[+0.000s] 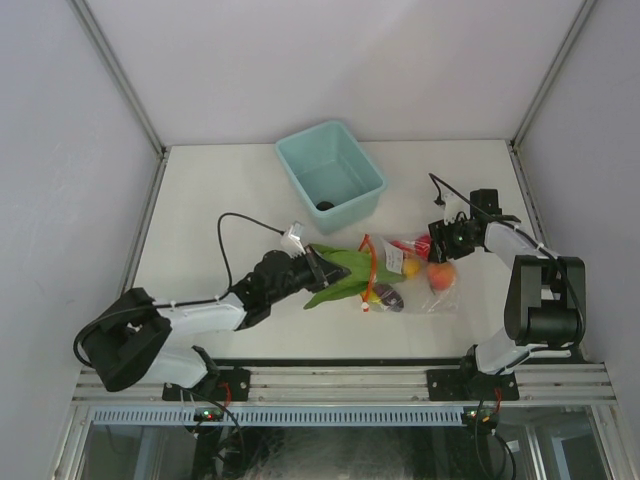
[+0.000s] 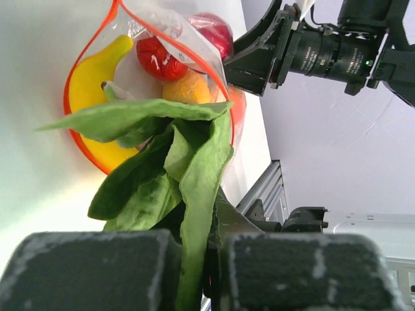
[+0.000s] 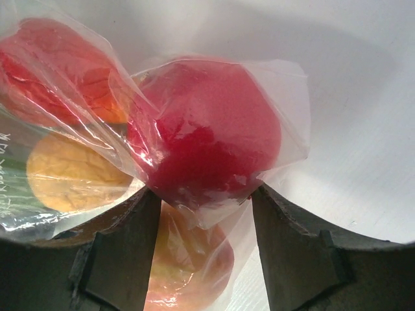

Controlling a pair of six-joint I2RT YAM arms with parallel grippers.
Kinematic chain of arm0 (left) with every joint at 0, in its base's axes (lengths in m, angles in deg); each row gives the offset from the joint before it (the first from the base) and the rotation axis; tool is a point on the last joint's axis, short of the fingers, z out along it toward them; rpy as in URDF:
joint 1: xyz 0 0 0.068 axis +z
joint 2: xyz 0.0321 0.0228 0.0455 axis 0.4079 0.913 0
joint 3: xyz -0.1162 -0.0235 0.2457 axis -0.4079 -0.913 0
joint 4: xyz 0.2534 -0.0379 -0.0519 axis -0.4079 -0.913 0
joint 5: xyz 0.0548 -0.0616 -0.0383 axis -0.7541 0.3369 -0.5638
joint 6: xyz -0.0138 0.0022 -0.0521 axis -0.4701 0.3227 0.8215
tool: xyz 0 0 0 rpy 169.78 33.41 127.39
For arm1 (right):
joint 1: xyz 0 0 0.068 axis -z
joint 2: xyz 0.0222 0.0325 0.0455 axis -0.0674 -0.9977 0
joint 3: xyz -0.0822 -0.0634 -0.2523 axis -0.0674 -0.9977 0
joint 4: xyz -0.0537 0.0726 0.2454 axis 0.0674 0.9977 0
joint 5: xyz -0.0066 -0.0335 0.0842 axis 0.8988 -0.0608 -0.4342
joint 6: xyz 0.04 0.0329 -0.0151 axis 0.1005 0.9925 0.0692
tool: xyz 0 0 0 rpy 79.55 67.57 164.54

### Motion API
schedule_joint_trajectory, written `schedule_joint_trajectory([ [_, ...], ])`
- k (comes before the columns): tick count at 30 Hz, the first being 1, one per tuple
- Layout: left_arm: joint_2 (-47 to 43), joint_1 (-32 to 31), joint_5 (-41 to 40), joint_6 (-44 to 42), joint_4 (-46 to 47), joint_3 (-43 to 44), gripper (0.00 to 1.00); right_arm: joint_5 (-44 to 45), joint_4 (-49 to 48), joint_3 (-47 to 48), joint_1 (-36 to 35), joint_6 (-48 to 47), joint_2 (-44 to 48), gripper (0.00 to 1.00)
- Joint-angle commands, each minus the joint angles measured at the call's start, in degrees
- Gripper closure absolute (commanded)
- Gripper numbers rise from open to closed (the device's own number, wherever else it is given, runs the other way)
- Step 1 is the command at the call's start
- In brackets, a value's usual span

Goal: Open the zip-top bag and remove the fake food
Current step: Pick up the fake vegetable from the zipper food storage bag.

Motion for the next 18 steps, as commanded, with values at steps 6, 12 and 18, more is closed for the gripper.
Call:
schedule_joint_trajectory([
  [6,-11.48,2.77,1.32,-9.96,-10.66,1.56,1.00,3.28,-1.60,-0.43,0.48,-1.11,-1.06,0.43],
  [12,-17.36,2.96,0.38,-17.22,-24.94,6.53,1.00,3.13,-1.60,-0.36,0.49,-1.17,-1.14,0.43],
  [18,-23.07,4.11,-1.22,-20.36,-32.47,8.93,1.00,3.12,-1.58,-0.42,0.42,-1.29,-1.19,0.43],
])
